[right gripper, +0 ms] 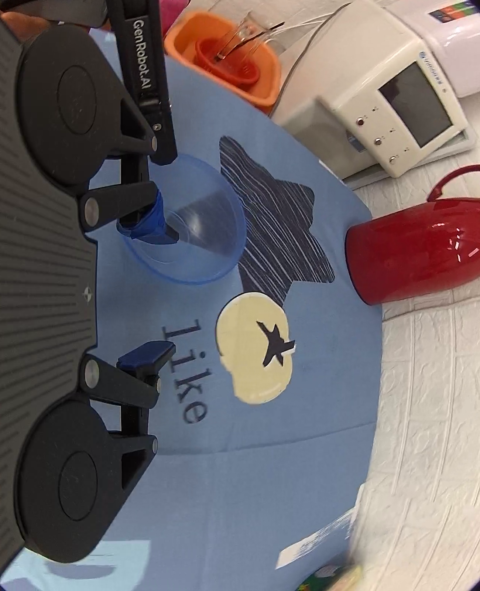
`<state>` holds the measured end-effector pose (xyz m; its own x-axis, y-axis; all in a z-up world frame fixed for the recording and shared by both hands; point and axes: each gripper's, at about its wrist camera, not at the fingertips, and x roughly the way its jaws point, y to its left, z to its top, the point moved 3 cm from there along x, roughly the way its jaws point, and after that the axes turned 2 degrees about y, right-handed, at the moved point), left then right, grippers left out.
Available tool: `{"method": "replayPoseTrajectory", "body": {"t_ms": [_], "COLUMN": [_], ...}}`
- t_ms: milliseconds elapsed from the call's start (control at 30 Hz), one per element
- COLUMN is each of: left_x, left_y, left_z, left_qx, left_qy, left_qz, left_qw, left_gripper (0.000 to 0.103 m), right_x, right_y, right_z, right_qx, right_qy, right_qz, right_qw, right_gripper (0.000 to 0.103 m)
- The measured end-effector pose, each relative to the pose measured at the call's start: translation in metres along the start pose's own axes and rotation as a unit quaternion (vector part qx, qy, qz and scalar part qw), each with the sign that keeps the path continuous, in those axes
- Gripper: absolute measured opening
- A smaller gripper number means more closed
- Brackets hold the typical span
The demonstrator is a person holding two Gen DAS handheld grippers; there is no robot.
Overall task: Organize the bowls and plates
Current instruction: 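Close both grippers on the rim of the clear blue bowl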
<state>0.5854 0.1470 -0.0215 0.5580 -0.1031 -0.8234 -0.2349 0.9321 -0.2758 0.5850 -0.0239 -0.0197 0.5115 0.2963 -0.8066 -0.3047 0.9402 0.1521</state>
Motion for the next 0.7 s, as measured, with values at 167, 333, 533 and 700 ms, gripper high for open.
{"method": "replayPoseTrajectory", "body": {"t_ms": [167,333,533,700], "left_x": [0.014,0.019,0.023,0.023], "left_y": [0.005,0.005,0.005,0.004], "left_z": [0.001,-0.001,0.003,0.003], "left_qx": [0.001,0.019,0.015,0.009], "left_qy": [0.003,-0.01,-0.012,-0.01], "left_qz": [0.002,0.022,0.024,0.007], "left_qw": [1.0,0.9995,0.9995,0.9999], "left_gripper": [0.068,0.069,0.07,0.07], "right_x": [0.02,0.032,0.035,0.037], "right_y": [0.004,0.009,0.01,0.009], "right_z": [0.002,-0.003,-0.002,0.009], "right_qx": [-0.012,-0.036,-0.032,-0.035], "right_qy": [0.006,0.004,0.0,0.035], "right_qz": [0.007,0.001,-0.012,-0.03], "right_qw": [1.0,0.999,0.999,0.998], "right_gripper": [0.044,0.045,0.046,0.046]}}
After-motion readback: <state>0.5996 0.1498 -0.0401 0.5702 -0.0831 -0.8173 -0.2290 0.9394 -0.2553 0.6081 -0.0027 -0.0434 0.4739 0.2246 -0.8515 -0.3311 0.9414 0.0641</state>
